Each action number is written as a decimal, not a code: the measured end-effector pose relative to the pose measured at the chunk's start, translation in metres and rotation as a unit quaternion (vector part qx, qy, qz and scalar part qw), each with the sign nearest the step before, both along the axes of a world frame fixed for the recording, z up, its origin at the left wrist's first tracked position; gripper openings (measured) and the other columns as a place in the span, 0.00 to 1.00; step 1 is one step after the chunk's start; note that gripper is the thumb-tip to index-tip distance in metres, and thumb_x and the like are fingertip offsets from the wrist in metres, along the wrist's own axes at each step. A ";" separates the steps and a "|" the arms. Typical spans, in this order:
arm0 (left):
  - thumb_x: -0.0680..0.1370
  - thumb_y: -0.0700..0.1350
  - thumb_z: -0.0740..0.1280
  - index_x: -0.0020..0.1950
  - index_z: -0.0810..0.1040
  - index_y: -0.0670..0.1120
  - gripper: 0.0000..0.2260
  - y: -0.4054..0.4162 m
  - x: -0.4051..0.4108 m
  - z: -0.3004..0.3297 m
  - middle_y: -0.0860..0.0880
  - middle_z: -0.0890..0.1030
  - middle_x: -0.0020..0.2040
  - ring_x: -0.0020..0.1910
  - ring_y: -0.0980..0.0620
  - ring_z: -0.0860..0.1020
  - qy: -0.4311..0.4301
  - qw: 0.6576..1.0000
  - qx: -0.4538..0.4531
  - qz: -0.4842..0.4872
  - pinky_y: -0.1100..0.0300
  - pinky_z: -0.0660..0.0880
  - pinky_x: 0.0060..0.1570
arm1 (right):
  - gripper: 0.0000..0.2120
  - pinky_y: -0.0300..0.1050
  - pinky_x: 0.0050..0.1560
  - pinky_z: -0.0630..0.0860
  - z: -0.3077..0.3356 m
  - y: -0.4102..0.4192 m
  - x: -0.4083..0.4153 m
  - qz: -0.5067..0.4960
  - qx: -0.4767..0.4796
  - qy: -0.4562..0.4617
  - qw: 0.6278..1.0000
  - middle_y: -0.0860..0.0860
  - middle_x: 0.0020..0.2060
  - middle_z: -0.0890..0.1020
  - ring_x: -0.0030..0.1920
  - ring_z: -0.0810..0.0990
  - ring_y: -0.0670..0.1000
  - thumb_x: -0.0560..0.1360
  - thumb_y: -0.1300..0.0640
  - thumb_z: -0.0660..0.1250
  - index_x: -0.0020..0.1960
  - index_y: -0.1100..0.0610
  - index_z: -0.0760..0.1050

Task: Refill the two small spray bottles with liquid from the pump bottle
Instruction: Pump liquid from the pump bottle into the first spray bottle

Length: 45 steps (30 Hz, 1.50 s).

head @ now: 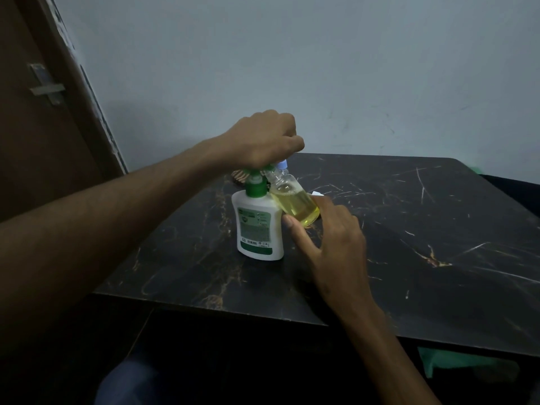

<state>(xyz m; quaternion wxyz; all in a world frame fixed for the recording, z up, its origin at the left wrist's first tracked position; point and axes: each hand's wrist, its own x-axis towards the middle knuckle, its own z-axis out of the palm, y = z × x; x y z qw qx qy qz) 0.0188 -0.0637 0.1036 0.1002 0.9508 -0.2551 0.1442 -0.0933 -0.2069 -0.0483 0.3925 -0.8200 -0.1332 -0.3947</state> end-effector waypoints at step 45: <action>0.83 0.53 0.62 0.39 0.67 0.50 0.14 -0.004 -0.009 -0.002 0.47 0.77 0.43 0.43 0.44 0.75 0.030 0.999 0.026 0.034 0.52 0.65 0.40 | 0.19 0.43 0.49 0.67 -0.001 0.000 0.000 0.000 0.001 0.005 1.000 0.40 0.47 0.73 0.46 0.66 0.36 0.80 0.41 0.66 0.63 0.52 0.77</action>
